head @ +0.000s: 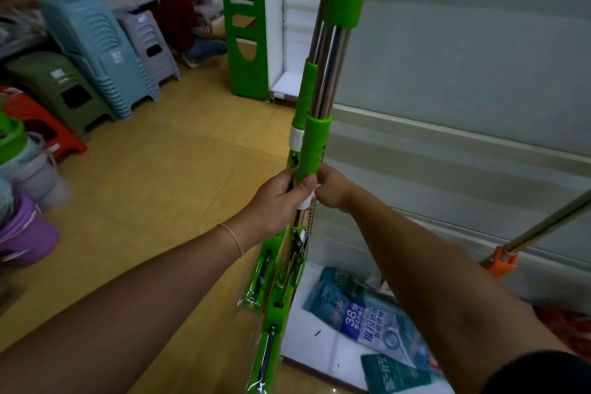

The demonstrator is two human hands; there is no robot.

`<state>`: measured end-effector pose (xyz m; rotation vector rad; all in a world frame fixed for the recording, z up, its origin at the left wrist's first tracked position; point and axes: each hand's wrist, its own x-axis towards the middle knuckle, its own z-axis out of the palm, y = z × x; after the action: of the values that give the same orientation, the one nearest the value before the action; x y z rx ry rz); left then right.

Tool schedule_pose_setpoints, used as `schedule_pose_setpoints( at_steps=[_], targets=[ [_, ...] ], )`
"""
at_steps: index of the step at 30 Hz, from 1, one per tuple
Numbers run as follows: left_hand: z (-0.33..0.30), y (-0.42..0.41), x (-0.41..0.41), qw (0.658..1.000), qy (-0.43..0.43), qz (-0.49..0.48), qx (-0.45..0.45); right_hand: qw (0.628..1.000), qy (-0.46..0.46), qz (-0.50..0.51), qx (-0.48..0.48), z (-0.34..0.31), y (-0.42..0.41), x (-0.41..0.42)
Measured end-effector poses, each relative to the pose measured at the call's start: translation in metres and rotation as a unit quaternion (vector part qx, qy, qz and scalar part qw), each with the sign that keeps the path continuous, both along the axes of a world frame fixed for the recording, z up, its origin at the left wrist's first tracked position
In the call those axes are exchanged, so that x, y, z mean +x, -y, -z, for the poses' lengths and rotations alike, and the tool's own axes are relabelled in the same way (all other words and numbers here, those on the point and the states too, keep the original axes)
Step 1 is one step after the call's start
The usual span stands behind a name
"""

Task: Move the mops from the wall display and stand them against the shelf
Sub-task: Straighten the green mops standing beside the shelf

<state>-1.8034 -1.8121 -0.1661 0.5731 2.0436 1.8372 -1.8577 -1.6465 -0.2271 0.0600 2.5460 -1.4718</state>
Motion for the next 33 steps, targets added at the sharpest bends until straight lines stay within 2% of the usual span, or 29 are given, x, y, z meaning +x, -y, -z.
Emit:
schedule_pose_setpoints(
  at_steps=[5,16,22,28,31,33],
  targets=[
    [-0.003,0.012,-0.003,1.0,0.005,0.008,0.01,0.999,-0.033,-0.019,-0.011,0.011,0.01,-0.007],
    [-0.008,0.022,0.011,0.999,0.007,0.042,0.0,0.996,-0.074,0.014,0.045,0.02,0.01,0.004],
    [-0.012,0.021,0.024,0.996,0.014,0.084,0.017,0.987,-0.105,0.017,0.119,0.02,0.014,0.022],
    [-0.011,0.021,0.021,0.995,0.016,0.098,0.022,0.987,-0.107,0.015,0.122,0.016,0.021,0.036],
    [-0.009,0.02,0.018,0.995,0.013,0.1,0.013,0.99,-0.097,0.048,0.093,0.024,0.024,0.041],
    [-0.007,0.019,0.019,0.993,0.023,0.111,0.022,0.985,-0.094,0.084,0.117,0.026,0.022,0.043]
  ],
)
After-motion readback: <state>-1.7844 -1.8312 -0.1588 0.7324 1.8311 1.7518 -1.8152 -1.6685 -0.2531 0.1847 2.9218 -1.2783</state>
